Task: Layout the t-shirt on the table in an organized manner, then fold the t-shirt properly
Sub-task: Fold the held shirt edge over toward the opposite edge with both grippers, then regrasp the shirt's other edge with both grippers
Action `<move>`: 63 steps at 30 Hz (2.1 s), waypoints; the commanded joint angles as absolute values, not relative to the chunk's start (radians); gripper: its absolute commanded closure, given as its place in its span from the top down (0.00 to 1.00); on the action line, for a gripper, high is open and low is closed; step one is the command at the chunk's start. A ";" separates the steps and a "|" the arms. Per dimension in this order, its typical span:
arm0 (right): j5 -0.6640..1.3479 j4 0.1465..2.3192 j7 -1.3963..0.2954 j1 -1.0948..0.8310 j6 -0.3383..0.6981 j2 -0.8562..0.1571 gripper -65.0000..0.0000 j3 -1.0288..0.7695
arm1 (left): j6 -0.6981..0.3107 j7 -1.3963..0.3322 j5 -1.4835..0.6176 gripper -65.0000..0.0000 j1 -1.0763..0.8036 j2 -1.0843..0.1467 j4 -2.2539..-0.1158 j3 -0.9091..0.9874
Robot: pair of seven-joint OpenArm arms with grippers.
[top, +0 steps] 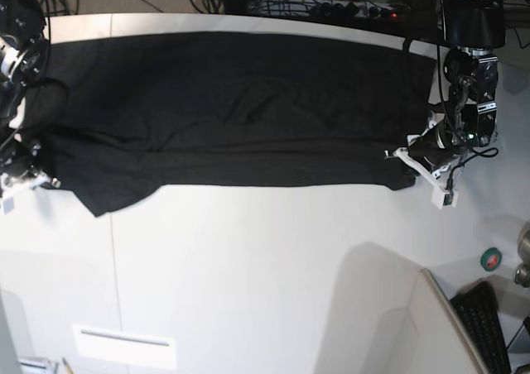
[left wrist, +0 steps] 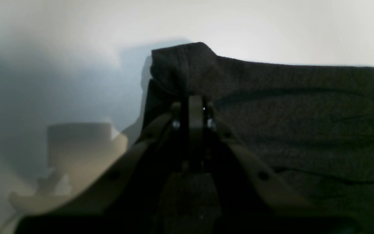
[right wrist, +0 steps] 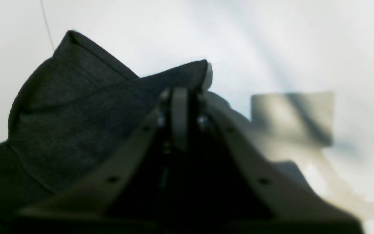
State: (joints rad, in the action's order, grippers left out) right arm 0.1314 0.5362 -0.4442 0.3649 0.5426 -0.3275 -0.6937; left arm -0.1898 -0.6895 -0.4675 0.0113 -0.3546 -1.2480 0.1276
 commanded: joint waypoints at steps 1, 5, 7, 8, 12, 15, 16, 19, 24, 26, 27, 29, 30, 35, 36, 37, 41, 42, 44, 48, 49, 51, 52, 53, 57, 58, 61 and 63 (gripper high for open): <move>0.147 0.553 -0.426 0.386 0.555 -0.348 0.00 -0.697 | -0.194 -0.673 -0.472 0.00 0.027 -0.371 -1.264 0.131; 0.150 0.555 -0.426 0.387 0.556 -0.348 0.00 -0.705 | -0.194 -0.673 -0.472 0.00 0.022 -0.371 -1.264 0.131; 0.151 0.555 -0.426 0.387 0.556 -0.349 0.00 -0.705 | -0.194 -0.673 -0.472 0.00 0.019 -0.371 -1.264 0.131; 0.151 0.558 -0.426 0.387 0.556 -0.349 0.00 -0.705 | -0.194 -0.673 -0.472 0.00 0.019 -0.371 -1.264 0.131; 0.151 0.665 -0.432 0.354 0.556 -0.321 0.00 -0.705 | -0.194 -0.673 -0.472 0.00 0.018 -0.371 -1.260 0.131; 0.150 0.780 -0.432 0.321 0.556 -0.289 0.00 -0.699 | -0.194 -0.673 -0.472 0.00 0.019 -0.371 -1.239 0.131; 0.147 0.809 -0.432 0.314 0.556 -0.277 0.00 -0.699 | -0.194 -0.673 -0.472 0.00 0.018 -0.371 -1.239 0.131; 0.145 0.846 -0.435 0.308 0.556 -0.268 0.00 -0.697 | -0.194 -0.673 -0.472 0.00 0.010 -0.367 -1.245 0.131; 0.145 0.852 -0.470 0.308 0.556 -0.269 0.00 -0.697 | -0.194 -0.673 -0.472 0.00 0.019 -0.369 -1.234 0.139; 0.145 0.852 -0.470 0.308 0.556 -0.269 0.00 -0.697 | -0.194 -0.673 -0.472 0.00 0.021 -0.371 -1.234 0.140; 0.145 0.852 -0.470 0.308 0.556 -0.269 0.00 -0.697 | -0.194 -0.673 -0.472 0.00 0.021 -0.371 -1.234 0.142; 0.145 0.852 -0.470 0.308 0.556 -0.269 0.00 -0.697 | -0.194 -0.673 -0.472 0.03 0.022 -0.371 -1.236 0.142; 0.145 0.852 -0.470 0.308 0.556 -0.271 0.00 -0.697 | -0.194 -0.673 -0.472 0.12 0.033 -0.371 -1.236 0.142; 0.145 0.852 -0.470 0.308 0.556 -0.272 0.00 -0.697 | -0.194 -0.673 -0.472 0.52 0.048 -0.372 -1.233 0.142; 0.145 0.852 -0.470 0.308 0.556 -0.272 0.00 -0.697 | -0.194 -0.673 -0.472 0.59 0.048 -0.374 -1.237 0.142; 0.145 0.852 -0.470 0.308 0.556 -0.272 0.00 -0.697 | -0.194 -0.674 -0.472 0.65 0.048 -0.375 -1.244 0.142; 0.145 0.852 -0.472 0.308 0.556 -0.274 0.00 -0.697 | -0.194 -0.674 -0.483 0.70 0.044 -0.394 -1.270 0.168; 0.145 0.852 -0.472 0.308 0.556 -0.274 0.00 -0.697 | -0.194 -0.674 -0.483 0.70 0.042 -0.387 -1.274 0.205; 0.145 0.852 -0.472 0.308 0.556 -0.274 0.00 -0.696 | -0.199 -0.682 -0.483 0.71 0.051 -0.384 -1.260 0.280; 0.145 0.852 -0.472 0.309 0.556 -0.274 0.00 -0.696 | -0.202 -0.797 -0.483 0.71 0.194 -0.392 -1.098 0.295; 0.145 0.852 -0.472 0.309 0.556 -0.274 0.00 -0.696 | -0.213 -0.814 -0.479 0.70 0.231 -0.394 -1.041 0.295; 0.145 0.852 -0.472 0.309 0.556 -0.271 0.00 -0.696 | -0.283 -0.819 -0.473 0.70 0.300 -0.394 -0.932 0.295; 0.145 0.852 -0.472 0.309 0.556 -0.271 0.00 -0.696 | -0.318 -0.817 -0.472 0.70 0.325 -0.394 -0.892 0.295; 0.145 0.852 -0.472 0.309 0.556 -0.269 0.00 -0.696 | -0.348 -0.817 -0.472 0.70 0.344 -0.394 -0.863 0.295; 0.145 0.852 -0.472 0.309 0.556 -0.271 0.00 -0.696 | -0.371 -0.822 -0.460 0.70 0.381 -0.392 -0.814 0.255; 0.145 0.852 -0.472 0.309 0.556 -0.272 0.00 -0.696 | -0.371 -0.820 -0.444 0.70 0.387 -0.392 -0.806 0.214; 0.145 0.852 -0.472 0.309 0.556 -0.274 0.00 -0.696 | -0.371 -0.816 -0.407 0.70 0.389 -0.384 -0.766 0.170; 0.145 0.852 -0.472 0.309 0.556 -0.274 0.00 -0.696 | -0.371 -0.812 -0.400 0.70 0.389 -0.375 -0.751 0.166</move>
State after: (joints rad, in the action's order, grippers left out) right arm 0.1310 0.8341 -0.4934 0.2871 0.5499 -0.2520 -0.6956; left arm -0.3687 -0.8047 -0.3973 0.3706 -0.3546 -0.7444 0.1661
